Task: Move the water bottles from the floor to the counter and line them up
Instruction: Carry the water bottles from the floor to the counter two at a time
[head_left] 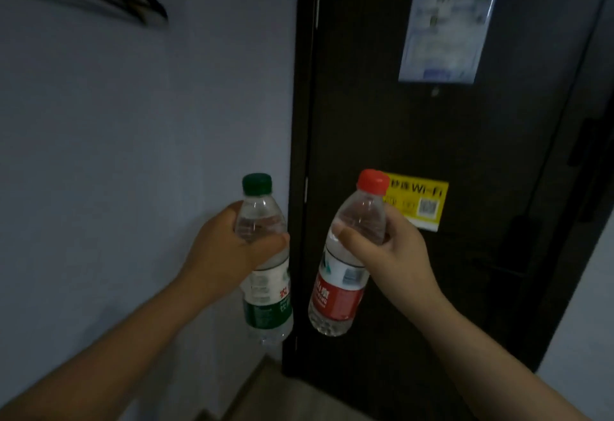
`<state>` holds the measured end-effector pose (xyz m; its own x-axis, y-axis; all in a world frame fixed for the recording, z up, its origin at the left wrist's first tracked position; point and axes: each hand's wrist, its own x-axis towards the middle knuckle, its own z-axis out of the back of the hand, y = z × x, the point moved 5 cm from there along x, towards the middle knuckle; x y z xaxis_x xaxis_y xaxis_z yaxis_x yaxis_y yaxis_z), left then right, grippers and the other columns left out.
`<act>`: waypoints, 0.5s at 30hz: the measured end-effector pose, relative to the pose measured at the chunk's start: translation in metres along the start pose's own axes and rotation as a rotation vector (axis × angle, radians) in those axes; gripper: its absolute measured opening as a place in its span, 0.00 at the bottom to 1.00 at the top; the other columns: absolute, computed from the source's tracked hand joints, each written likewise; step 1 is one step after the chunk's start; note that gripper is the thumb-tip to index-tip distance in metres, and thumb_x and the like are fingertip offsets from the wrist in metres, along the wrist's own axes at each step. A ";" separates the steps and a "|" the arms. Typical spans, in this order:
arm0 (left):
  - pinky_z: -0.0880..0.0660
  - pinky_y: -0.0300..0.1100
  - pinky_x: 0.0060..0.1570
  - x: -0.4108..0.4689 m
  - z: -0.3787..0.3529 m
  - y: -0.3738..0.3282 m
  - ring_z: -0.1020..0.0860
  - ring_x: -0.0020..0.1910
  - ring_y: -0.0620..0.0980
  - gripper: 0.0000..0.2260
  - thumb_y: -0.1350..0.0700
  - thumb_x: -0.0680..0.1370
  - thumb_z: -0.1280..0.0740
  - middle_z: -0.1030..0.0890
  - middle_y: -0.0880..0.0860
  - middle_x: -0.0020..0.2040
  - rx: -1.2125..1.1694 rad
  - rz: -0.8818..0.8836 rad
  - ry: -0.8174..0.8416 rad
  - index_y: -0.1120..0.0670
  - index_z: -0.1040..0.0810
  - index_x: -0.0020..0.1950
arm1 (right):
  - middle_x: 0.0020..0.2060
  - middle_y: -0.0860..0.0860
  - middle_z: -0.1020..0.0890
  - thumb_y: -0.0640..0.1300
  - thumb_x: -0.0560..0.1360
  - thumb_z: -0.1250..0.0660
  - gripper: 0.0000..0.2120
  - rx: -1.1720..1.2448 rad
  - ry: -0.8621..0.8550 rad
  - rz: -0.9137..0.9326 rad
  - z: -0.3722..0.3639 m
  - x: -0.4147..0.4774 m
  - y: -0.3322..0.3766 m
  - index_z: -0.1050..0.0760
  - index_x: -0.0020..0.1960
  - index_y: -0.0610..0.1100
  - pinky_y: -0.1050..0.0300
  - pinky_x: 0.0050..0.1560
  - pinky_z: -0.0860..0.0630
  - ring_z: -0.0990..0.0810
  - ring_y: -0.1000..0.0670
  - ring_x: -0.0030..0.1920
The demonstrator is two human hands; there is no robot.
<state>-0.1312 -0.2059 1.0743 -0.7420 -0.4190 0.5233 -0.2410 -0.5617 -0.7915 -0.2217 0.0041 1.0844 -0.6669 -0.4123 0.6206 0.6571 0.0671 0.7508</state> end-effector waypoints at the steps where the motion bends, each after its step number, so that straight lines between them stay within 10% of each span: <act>1: 0.29 0.26 0.32 0.009 0.008 -0.026 0.20 0.39 0.34 0.08 0.52 0.70 0.25 0.18 0.36 0.41 0.021 -0.031 -0.010 0.45 0.21 0.46 | 0.47 0.62 0.18 0.53 0.70 0.27 0.12 -0.008 -0.003 0.035 0.009 0.013 0.023 0.24 0.51 0.57 0.74 0.38 0.24 0.18 0.63 0.46; 15: 0.27 0.36 0.38 0.013 0.069 -0.195 0.19 0.38 0.35 0.13 0.39 0.60 0.32 0.16 0.38 0.39 0.076 -0.182 -0.119 0.36 0.19 0.42 | 0.41 0.57 0.17 0.59 0.66 0.29 0.14 0.077 0.049 0.265 0.030 0.072 0.180 0.21 0.47 0.53 0.74 0.34 0.27 0.18 0.60 0.39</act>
<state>-0.0507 -0.1511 1.2579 -0.6106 -0.3846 0.6923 -0.3125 -0.6862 -0.6569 -0.1621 0.0135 1.2709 -0.4559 -0.4146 0.7875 0.7767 0.2467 0.5795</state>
